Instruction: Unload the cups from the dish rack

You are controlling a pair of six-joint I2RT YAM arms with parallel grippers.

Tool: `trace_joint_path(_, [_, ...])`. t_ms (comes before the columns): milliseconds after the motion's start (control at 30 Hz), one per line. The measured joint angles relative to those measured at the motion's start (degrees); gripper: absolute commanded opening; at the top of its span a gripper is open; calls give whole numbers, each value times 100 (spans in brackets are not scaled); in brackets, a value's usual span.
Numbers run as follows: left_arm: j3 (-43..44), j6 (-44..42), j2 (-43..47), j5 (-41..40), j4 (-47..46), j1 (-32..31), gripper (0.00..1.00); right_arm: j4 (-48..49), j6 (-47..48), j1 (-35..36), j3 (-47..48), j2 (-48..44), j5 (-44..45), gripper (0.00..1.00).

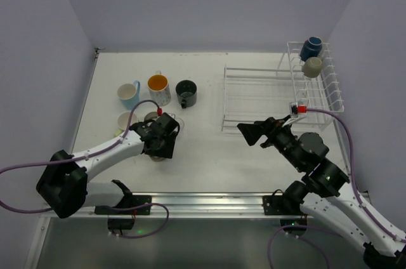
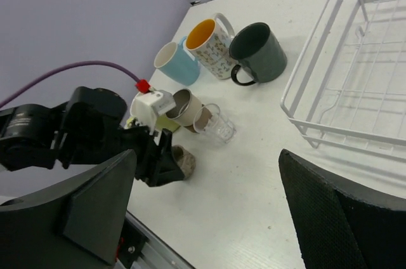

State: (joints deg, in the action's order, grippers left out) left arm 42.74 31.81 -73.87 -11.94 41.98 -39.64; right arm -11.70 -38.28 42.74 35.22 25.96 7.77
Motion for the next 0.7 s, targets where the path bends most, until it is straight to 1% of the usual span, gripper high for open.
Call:
trace_joint_path(100, [295, -44, 352, -9, 114, 0, 64, -199, 103, 0, 243, 142, 177, 80])
trace_joint_path(133, [483, -98, 522, -2, 129, -2, 66, -262, 146, 0, 374, 221, 240, 71])
trace_joint_path(233, [1069, -245, 1043, 85, 57, -28, 70, -435, 302, 0, 809, 483, 551, 59])
trace_joint_path(267, [1259, -323, 1298, 138, -81, -55, 71, -472, 365, -7, 984, 601, 717, 53])
trace_joint_path(333, [1440, -498, 1827, 334, -468, -107, 77, -592, 518, -81, 1381, 901, 1069, 53])
trace_joint_path(367, [1443, -560, 2057, 407, -675, -129, 79, -649, 608, -192, 1626, 1088, 1217, 53])
trace_joint_path(400, [1436, -627, 2345, 505, -879, -142, 84, -739, 710, -352, 1910, 1309, 1333, 52])
trace_joint_path(433, [1390, -726, 2608, 599, -1106, -155, 85, -776, 782, -487, 2135, 1482, 1421, 52])
trace_joint_path(567, [953, -1043, 3480, 826, -1860, -164, 93, -890, 1145, -1665, 3283, 2483, 1676, 53])
trace_joint_path(700, [444, -1307, 3950, 916, -2122, -164, 97, -970, 1482, -2605, 3945, 3383, 1939, 54])
